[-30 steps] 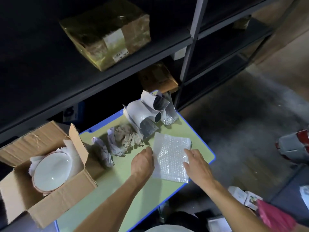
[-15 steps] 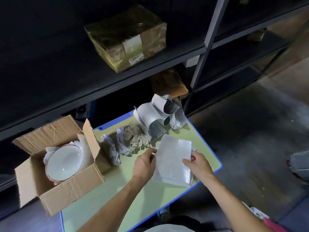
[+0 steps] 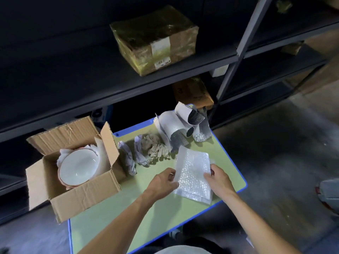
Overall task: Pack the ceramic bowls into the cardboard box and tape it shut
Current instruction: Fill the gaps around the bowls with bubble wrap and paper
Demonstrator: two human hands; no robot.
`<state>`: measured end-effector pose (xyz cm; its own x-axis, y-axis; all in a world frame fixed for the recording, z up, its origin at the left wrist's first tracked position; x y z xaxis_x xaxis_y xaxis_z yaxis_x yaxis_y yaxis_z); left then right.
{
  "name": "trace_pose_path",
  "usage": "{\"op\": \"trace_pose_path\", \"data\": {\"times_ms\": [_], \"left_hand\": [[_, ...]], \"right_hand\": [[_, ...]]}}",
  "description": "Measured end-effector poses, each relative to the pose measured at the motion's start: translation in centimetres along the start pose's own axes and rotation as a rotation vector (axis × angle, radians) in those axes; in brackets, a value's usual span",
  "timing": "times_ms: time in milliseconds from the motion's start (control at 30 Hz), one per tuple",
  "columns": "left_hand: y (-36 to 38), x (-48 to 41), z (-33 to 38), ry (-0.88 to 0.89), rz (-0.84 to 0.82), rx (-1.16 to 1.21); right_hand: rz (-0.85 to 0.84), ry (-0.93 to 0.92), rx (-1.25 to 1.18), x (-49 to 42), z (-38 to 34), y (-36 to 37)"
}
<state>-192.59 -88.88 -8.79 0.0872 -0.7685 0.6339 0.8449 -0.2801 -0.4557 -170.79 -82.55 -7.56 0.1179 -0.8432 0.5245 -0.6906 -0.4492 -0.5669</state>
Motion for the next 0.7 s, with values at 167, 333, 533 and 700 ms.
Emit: {"op": "trace_pose_path", "data": {"times_ms": [167,333,533,700], "left_hand": [[0.3,-0.5,0.6,0.072,-0.049,-0.167],[1.1,-0.4,1.2,0.126,-0.008,-0.354],[2.1,-0.5,1.5,0.17,0.047,-0.467],[0.7,-0.4,2.3,0.168,-0.003,-0.352]], "right_hand": [[0.011,0.031,0.057,-0.4,0.6,-0.1],[0.055,0.015,0.065,-0.9,0.2,-0.9],[0.1,0.05,0.067,-1.6,0.5,-5.2],[0.041,0.04,0.041,-1.4,0.8,-6.7]]}}
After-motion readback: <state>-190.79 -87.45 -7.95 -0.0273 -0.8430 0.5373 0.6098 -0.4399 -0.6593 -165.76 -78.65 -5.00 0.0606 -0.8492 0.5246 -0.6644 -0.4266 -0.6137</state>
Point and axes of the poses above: each hand's wrist, its own x-axis away from the middle knuckle, its own y-axis out of the palm, z = x × y, the point moved 5 cm from there along -x, towards the middle knuckle, and after that the axes turned 2 degrees about -y, right-handed, at the moved point
